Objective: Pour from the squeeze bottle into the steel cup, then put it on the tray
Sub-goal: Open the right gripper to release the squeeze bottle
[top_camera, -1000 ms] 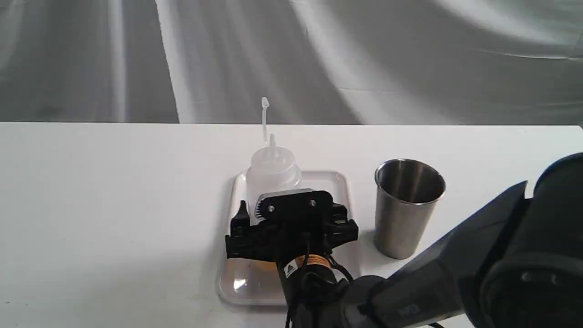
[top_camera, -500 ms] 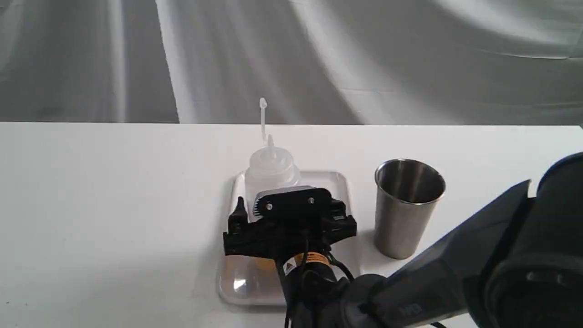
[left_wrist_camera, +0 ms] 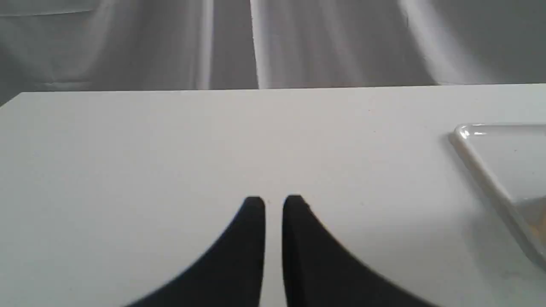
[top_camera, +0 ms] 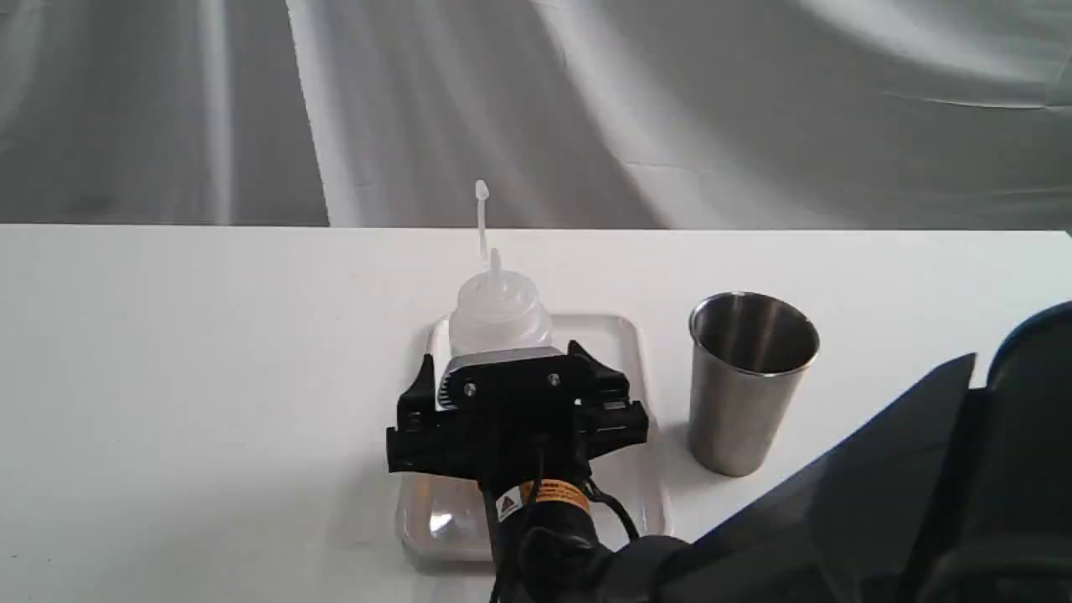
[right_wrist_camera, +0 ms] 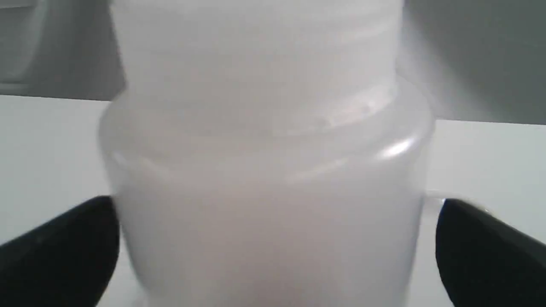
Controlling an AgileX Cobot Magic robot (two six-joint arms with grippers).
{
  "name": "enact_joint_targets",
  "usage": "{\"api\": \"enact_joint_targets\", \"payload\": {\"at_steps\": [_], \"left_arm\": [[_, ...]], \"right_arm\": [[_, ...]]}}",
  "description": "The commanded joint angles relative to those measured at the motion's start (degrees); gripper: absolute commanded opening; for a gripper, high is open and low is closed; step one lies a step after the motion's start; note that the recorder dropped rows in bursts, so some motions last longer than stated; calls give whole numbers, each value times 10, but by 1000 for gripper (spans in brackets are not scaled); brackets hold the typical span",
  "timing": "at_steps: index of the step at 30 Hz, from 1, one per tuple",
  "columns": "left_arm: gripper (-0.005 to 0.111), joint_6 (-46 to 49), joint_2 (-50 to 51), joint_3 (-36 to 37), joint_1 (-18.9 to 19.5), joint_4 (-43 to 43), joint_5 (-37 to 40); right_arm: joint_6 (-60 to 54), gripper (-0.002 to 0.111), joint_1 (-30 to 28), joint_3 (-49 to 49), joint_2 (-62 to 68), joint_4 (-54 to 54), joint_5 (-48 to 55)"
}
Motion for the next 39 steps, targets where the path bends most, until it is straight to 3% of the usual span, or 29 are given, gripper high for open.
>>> {"api": "enact_joint_targets", "payload": {"at_steps": [1, 22, 35, 39], "left_arm": [[8, -2, -1, 3, -5, 0, -4], [8, -1, -1, 3, -5, 0, -4], [8, -3, -1, 3, -5, 0, -4], [8, -1, -1, 3, -5, 0, -4]], "right_arm": [[-9, 105, 11, -2, -8, 23, -20], [-22, 105, 81, 96, -110, 69, -36], [-93, 105, 200, 174, -227, 191, -49], [-171, 105, 247, 175, -285, 270, -49]]}}
